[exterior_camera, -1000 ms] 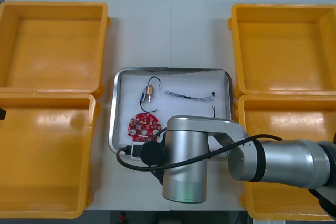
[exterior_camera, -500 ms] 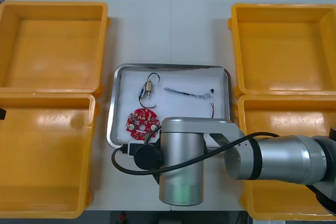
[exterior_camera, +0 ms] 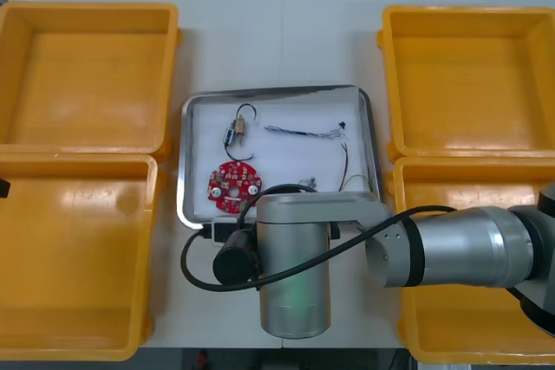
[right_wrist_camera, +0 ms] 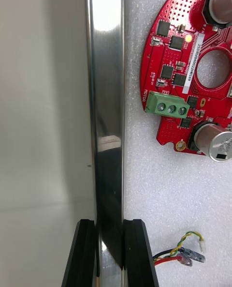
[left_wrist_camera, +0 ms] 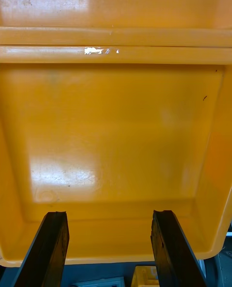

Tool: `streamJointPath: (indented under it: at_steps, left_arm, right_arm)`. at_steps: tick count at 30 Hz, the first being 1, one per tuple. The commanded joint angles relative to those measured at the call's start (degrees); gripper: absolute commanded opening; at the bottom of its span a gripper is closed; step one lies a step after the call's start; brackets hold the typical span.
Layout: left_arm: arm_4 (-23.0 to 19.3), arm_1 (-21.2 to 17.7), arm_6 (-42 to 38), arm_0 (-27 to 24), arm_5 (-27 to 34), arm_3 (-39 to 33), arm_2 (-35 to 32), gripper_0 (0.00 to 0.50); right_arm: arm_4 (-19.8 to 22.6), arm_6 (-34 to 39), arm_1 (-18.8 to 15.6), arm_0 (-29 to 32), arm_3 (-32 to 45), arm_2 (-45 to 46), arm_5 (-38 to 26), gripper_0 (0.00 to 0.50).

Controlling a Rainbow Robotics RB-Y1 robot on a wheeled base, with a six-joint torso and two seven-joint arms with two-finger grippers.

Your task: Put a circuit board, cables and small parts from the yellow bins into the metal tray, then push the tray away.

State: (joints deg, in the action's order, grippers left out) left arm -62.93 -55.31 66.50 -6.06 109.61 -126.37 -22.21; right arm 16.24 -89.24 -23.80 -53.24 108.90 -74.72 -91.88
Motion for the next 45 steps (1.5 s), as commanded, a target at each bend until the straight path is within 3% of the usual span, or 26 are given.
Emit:
streamJointPath:
  at_steps: [1,20,26,40,45]
  left_arm:
    - [-0.4,-2.5,4.0,1.0,0.4,-1.6,-1.6,0.500]
    - [-0.4,-2.5,4.0,1.0,0.4,-1.6,-1.6,0.500]
    - [-0.4,-2.5,4.0,1.0,0.4,-1.6,-1.6,0.500]
    - [-0.4,-2.5,4.0,1.0,0.4,-1.6,-1.6,0.500]
    - [-0.4,-2.5,4.0,1.0,0.4,-1.6,-1.6,0.500]
  right_arm:
    - [-1.4,-0.9,1.0,-4.4,-1.5,-0.4,-0.6,0.000]
    - [-1.8,-2.0,5.5,-12.2,-9.7,2.5,-1.8,0.000]
    - [-3.9,-2.7,6.6,-13.1,-13.1,3.9,-1.3,0.000]
    - [-6.3,-6.1,8.2,-16.2,-20.9,9.1,2.5,0.000]
    - [-8.2,-6.9,8.2,-16.3,-23.8,9.2,6.6,0.000]
